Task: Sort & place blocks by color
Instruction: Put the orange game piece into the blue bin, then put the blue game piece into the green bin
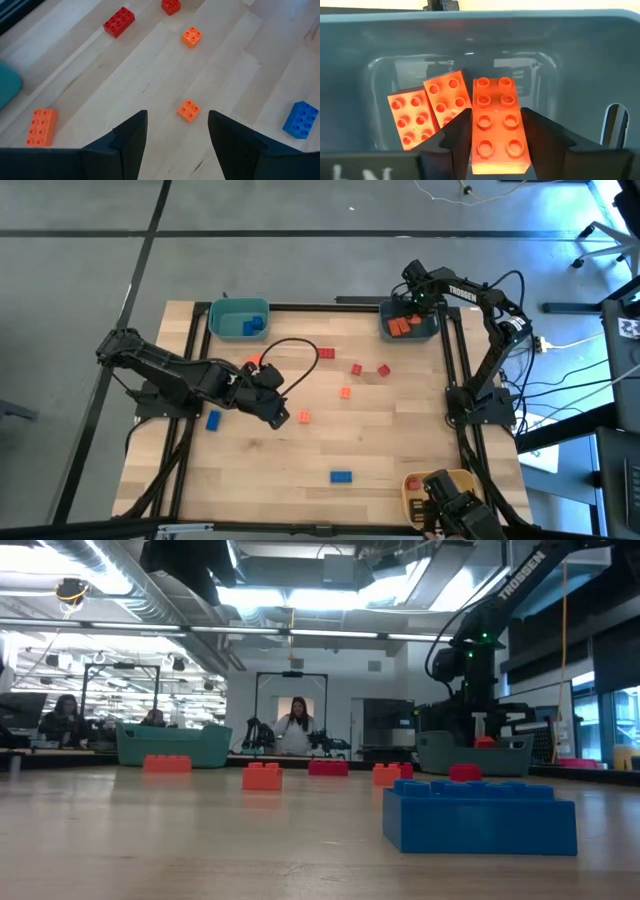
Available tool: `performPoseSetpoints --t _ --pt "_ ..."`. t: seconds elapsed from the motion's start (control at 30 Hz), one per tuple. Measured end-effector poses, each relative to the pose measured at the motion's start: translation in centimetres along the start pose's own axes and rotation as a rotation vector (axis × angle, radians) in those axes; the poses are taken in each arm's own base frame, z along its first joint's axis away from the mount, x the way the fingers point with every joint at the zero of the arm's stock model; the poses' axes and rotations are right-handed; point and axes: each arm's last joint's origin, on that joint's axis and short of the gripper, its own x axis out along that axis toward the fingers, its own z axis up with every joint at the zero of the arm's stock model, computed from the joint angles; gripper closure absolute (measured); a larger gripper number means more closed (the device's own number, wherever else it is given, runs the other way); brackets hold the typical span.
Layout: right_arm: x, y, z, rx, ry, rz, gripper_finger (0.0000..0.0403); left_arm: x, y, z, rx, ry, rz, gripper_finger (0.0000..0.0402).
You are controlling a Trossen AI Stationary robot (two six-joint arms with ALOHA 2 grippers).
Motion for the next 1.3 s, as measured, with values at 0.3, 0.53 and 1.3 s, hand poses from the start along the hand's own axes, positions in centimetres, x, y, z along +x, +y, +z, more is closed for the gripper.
performPoseSetpoints --t 0.3,0.53,1.3 --pt "0.0 0.0 -0.1 -0.002 0.007 -0.003 0.019 0.0 0.0 0.0 0.0 0.0 0.0 0.0198" --pt "-1.3 0.1 -0.2 -0.032 0.06 0.087 0.0185 0.0 0.0 0.0 0.0 0.0 0.0 0.0198" --pt "-24.0 1.5 -16.4 -0.637 -0.383 0.65 0.0185 1.5 0.8 1.6 -0.116 0.122 -0.105 0.0198"
